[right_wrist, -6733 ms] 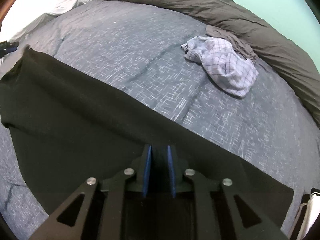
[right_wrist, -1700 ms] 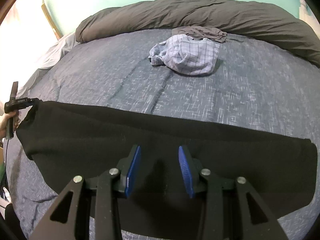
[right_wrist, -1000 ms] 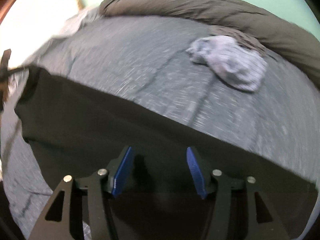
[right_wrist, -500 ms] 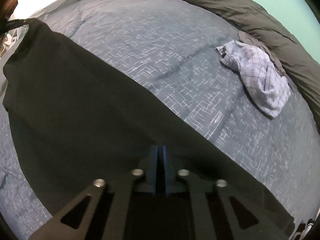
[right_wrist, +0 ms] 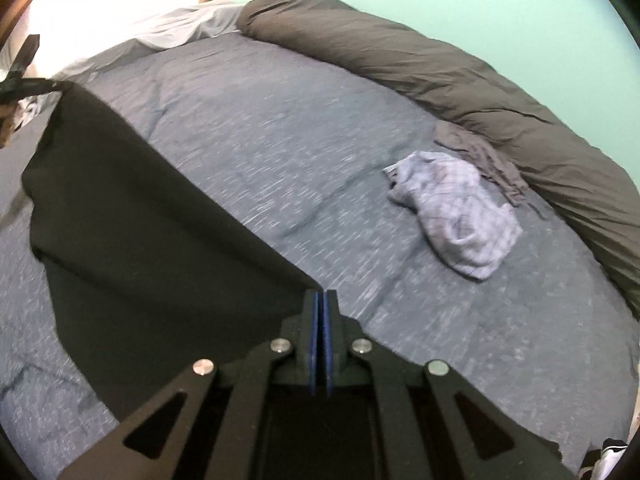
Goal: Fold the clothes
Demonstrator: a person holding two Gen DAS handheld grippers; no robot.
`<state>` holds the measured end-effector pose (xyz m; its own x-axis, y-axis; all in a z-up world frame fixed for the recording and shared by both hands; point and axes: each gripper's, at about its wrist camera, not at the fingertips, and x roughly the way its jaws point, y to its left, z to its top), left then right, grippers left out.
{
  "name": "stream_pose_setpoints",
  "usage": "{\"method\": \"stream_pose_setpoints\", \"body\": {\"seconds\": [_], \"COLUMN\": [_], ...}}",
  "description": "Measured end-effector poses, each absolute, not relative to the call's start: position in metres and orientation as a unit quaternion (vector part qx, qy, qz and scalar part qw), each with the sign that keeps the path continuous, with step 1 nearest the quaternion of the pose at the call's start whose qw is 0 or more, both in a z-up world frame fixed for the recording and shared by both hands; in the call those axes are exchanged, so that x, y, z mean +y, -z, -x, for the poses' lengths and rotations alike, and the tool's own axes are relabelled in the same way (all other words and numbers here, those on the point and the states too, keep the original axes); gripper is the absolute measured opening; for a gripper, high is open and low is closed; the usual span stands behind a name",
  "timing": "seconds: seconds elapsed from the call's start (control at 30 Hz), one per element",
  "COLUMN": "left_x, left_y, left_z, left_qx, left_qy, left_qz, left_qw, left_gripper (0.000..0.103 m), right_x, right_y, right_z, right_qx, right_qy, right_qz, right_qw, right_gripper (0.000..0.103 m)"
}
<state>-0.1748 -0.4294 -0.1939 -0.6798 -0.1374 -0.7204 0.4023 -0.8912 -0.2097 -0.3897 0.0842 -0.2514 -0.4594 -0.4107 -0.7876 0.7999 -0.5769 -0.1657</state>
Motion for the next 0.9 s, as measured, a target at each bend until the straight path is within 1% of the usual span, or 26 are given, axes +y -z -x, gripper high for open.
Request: {"method": "stream_pose_setpoints", "body": {"seconds": [0.2,0.43,0.5,0.57,0.6,0.63,0.67,0.73,0.87,0.9], "left_x": [-0.438,-0.448,-0.449,-0.451,-0.451,-0.452,-0.452,-0.453,-0.444,-0.439], "left_y": [0.216,0.254,0.261,0.259,0.255,0.251,0.247,0.239,0.229,0.228], "left_z": [0.194,0.211,0.212,0.206,0.2,0.194,0.189,0.177,0.151,0.144], "left_qx": [0.18,0.187,0.197,0.203,0.204,0.205,0.206,0.208,0.215,0.217], "left_qy": [0.883,0.864,0.857,0.856,0.857,0.858,0.859,0.861,0.864,0.865], "left_qz": [-0.401,-0.43,-0.439,-0.438,-0.435,-0.432,-0.428,-0.422,-0.413,-0.411], "left_qw": [0.164,0.182,0.183,0.185,0.187,0.188,0.19,0.193,0.192,0.19], "left_gripper": [0.005,0.006,0.009,0.01,0.012,0.018,0.021,0.032,0.037,0.037], "right_x": [0.06,0.051,0.054,0.065,0.072,0.078,0.084,0.102,0.151,0.165], "right_y": [0.278,0.31,0.307,0.297,0.292,0.287,0.281,0.27,0.254,0.253], "right_z": [0.405,0.415,0.415,0.413,0.412,0.408,0.404,0.392,0.359,0.35], "right_qx": [0.274,0.264,0.25,0.216,0.197,0.185,0.175,0.146,0.065,0.045], "right_qy": [0.806,0.805,0.811,0.824,0.831,0.837,0.844,0.854,0.87,0.874], "right_qz": [-0.392,-0.424,-0.421,-0.418,-0.417,-0.412,-0.406,-0.397,-0.388,-0.386], "right_qw": [0.348,0.321,0.322,0.316,0.312,0.308,0.303,0.303,0.299,0.292], "right_gripper": [0.002,0.003,0.004,0.007,0.007,0.007,0.007,0.009,0.018,0.025]}}
